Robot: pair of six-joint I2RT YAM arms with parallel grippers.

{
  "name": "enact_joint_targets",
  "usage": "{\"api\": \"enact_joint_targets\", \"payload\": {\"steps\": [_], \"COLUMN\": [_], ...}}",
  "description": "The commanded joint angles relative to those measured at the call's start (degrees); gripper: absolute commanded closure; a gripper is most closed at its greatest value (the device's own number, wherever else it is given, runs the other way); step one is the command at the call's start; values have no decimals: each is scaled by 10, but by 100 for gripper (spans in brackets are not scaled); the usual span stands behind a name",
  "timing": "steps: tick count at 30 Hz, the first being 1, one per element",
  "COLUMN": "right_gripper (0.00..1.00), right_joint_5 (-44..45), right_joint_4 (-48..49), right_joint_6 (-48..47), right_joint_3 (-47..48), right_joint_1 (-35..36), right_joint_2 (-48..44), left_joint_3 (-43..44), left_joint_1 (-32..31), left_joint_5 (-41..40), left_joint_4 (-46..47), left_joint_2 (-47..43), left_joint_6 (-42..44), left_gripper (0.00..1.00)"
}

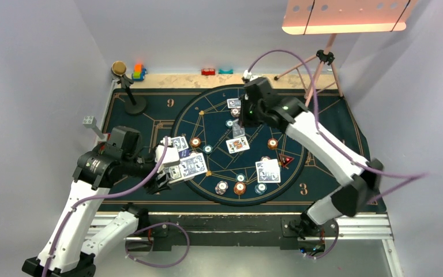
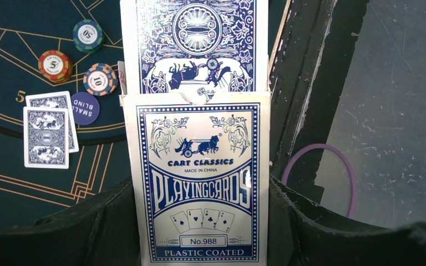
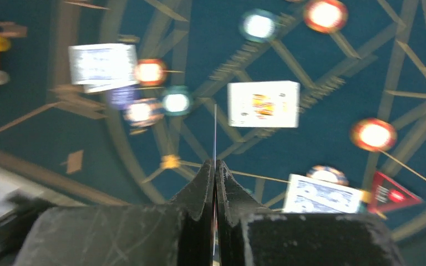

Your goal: Distribute texas hold em gaming equipment

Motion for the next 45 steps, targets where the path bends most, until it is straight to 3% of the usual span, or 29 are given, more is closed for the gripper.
{"api": "enact_joint_targets", "payload": {"steps": [1,8,14,26,36,41,45], "right_gripper": [100,100,100,100,98,81,60], "right_joint_5": [303,484,549,443,401,374,322], "right_joint_4": [-107,-179,-217,-99,-79,-68,-49], "right_joint_6": [-17,12,52,7,18,16,12], "right_joint_3": [12,86,129,99,97,97,93], "right_joint_1": [10,62,78,81,83,88,94], "right_joint_2": [75,236,371,416,443,450,426], "left_joint_3": [6,8,8,22,22,23,21], "left_joint_1": [4,4,4,4,4,4,4], "left_joint_5": [19,17,15,13,14,11,11], "left_joint_4": [10,4,0,0,2,1,1], "left_joint_2": [-8,-9,-3,4,1,0,1], "left_joint_6": [6,6,2,-3,-3,-3,-2], "left_gripper": [100,100,100,100,100,100,100]}}
